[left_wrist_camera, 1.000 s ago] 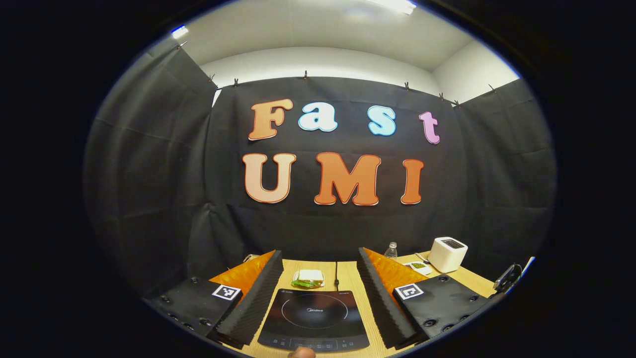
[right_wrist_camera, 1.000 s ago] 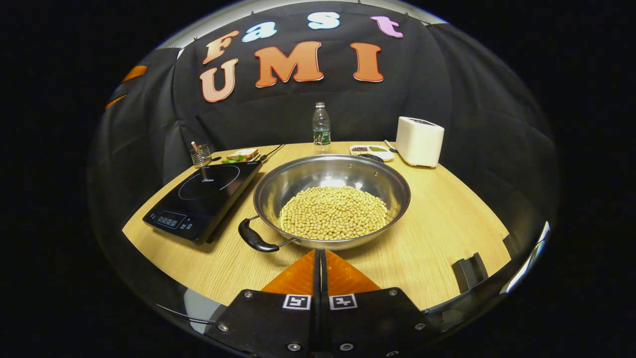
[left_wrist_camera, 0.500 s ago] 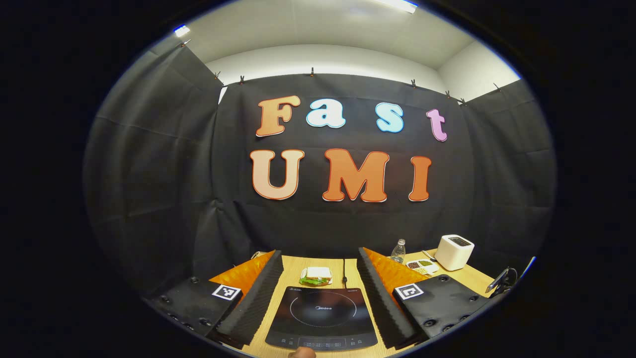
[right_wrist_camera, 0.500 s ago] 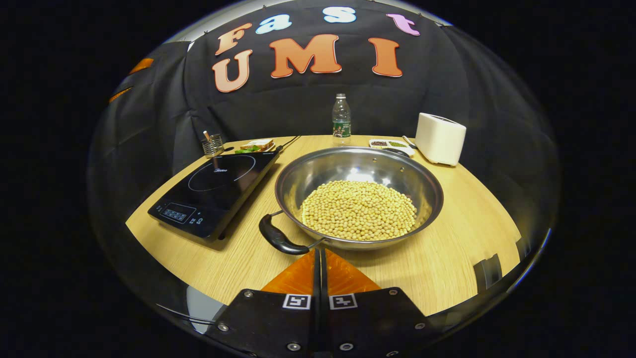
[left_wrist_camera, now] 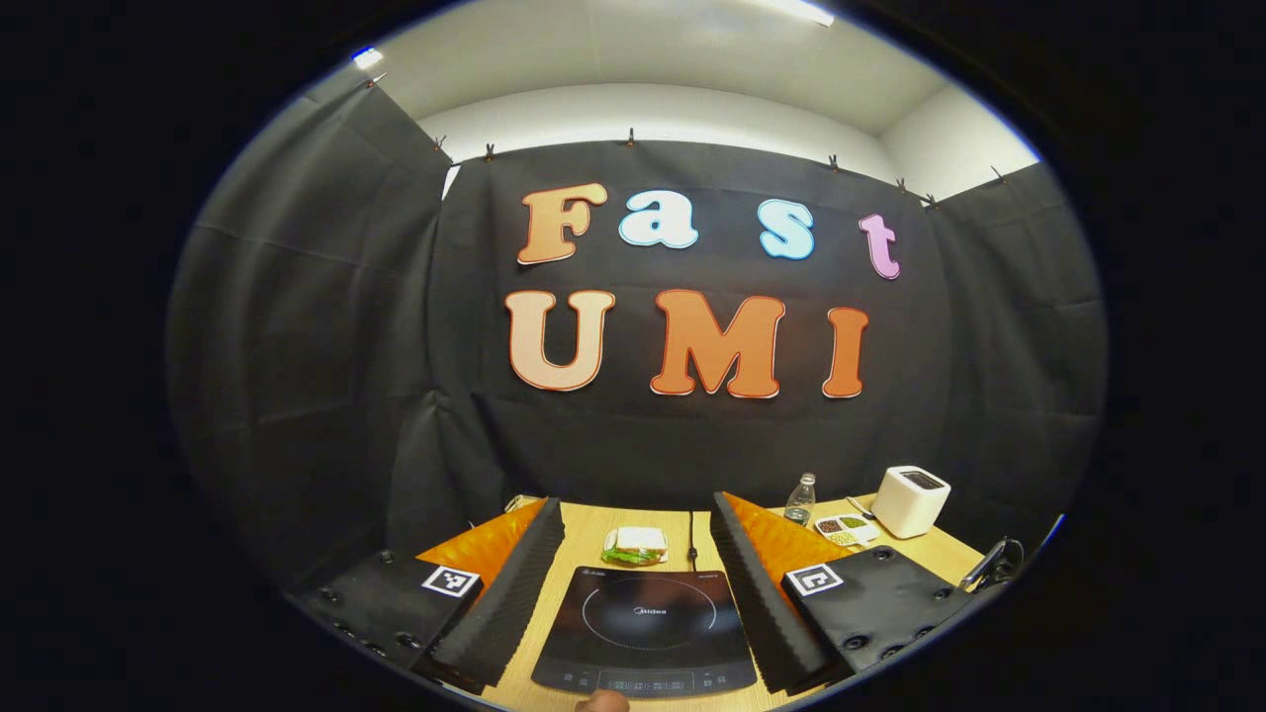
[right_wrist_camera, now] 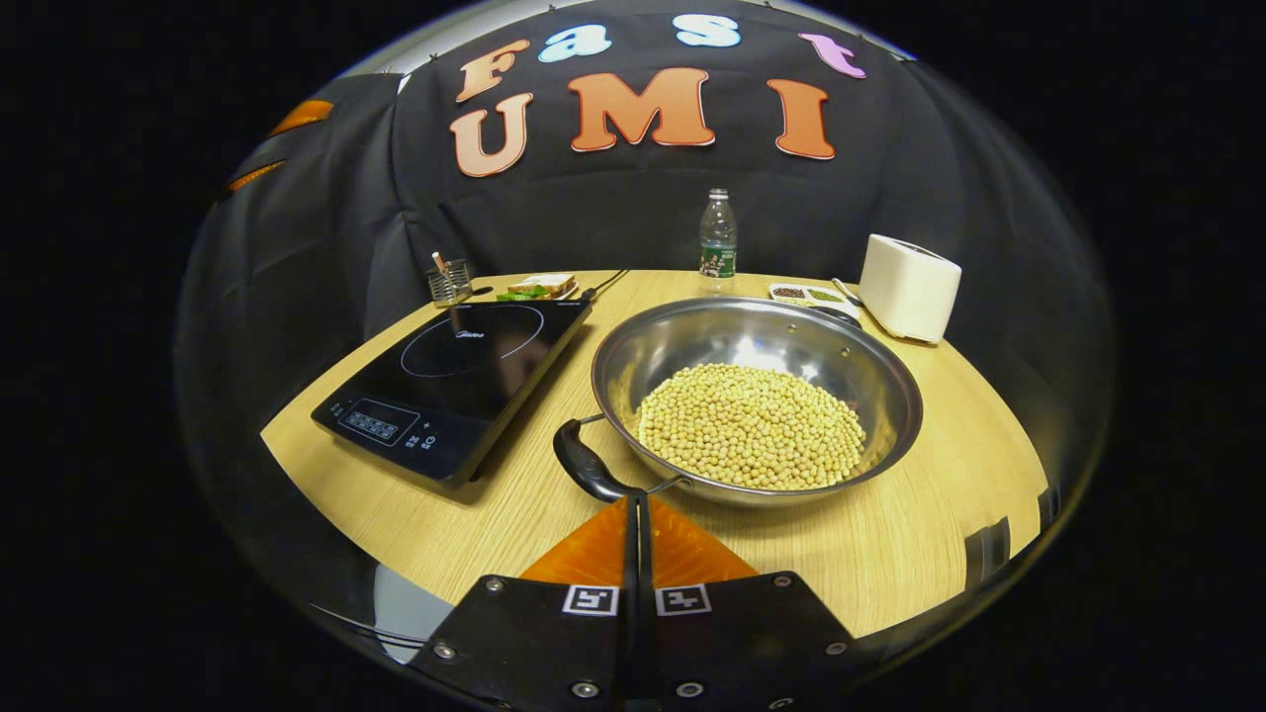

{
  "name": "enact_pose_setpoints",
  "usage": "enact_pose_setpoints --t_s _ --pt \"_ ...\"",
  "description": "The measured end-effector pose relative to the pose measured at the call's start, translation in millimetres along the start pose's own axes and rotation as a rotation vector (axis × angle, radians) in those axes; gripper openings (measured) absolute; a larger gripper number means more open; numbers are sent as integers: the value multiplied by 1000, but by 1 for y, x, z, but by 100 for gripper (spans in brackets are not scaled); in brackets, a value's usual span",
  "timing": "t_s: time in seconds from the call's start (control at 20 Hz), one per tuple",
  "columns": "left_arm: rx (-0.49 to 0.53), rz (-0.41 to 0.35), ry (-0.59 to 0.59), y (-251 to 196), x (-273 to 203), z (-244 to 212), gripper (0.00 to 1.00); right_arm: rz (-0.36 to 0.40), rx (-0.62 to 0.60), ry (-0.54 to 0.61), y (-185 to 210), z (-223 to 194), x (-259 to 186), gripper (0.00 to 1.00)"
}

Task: First push the handle of the pot to place it horizontally, then grasp the pot with both hands and set it on the induction cooktop.

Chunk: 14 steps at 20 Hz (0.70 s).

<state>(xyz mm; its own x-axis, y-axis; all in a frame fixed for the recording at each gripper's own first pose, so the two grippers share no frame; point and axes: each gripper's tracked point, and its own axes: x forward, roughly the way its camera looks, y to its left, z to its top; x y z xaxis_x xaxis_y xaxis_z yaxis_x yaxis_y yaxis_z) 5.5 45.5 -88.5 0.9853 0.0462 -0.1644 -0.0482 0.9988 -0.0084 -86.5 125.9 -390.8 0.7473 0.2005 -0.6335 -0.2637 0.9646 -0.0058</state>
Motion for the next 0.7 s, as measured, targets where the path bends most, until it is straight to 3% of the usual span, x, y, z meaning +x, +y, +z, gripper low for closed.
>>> enact_pose_setpoints --t_s 0.7 --pt "11 31 -10 15 -10 4 97 45 8 -12 25 12 19 0"
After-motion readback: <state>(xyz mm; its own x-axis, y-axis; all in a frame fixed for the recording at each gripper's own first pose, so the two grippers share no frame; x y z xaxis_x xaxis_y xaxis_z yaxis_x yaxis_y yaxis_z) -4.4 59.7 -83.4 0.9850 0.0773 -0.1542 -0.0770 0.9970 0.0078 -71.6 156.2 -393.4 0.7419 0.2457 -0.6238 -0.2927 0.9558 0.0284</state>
